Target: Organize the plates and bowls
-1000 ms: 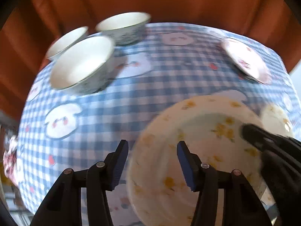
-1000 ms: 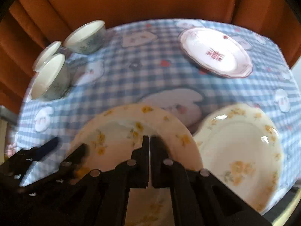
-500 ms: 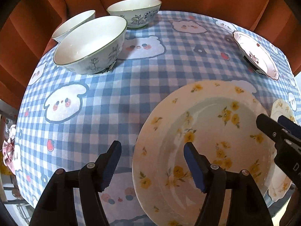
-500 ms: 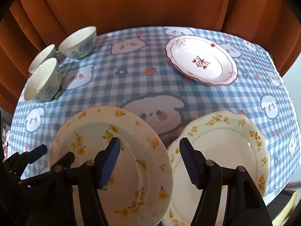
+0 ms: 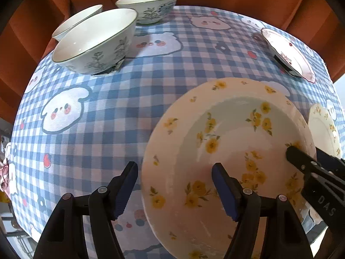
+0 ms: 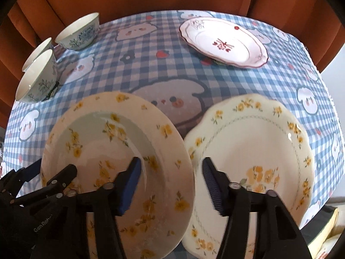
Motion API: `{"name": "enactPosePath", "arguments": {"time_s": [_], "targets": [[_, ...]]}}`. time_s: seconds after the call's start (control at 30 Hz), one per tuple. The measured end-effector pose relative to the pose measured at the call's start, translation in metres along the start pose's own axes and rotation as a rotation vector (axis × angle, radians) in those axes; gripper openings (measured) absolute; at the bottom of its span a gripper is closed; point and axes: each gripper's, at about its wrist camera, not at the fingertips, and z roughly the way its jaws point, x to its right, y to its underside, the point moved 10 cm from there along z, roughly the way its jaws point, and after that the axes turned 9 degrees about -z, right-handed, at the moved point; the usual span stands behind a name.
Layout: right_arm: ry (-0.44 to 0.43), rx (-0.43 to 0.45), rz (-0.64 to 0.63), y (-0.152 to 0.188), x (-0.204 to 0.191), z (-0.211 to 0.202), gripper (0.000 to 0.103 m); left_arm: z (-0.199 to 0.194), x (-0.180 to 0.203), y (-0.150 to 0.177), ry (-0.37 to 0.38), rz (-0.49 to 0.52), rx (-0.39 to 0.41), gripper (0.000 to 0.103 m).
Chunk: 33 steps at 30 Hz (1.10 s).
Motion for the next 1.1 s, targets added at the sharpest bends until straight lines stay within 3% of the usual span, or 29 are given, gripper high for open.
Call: {"name": "enactPosePath", "arguments": {"time_s": [0.53, 1.1], "targets": [[0.053, -0.038, 0.002, 0.009, -0.007, -0.004, 0.05, -0.004, 0.004, 0.009, 0.022, -0.005, -0.024, 0.073], [0.041, -0.016, -0.015, 0.005, 0.006, -0.037, 0.05, -0.049, 0.021, 0.001, 0.033, -0.033, 0.051, 0.073]]}}
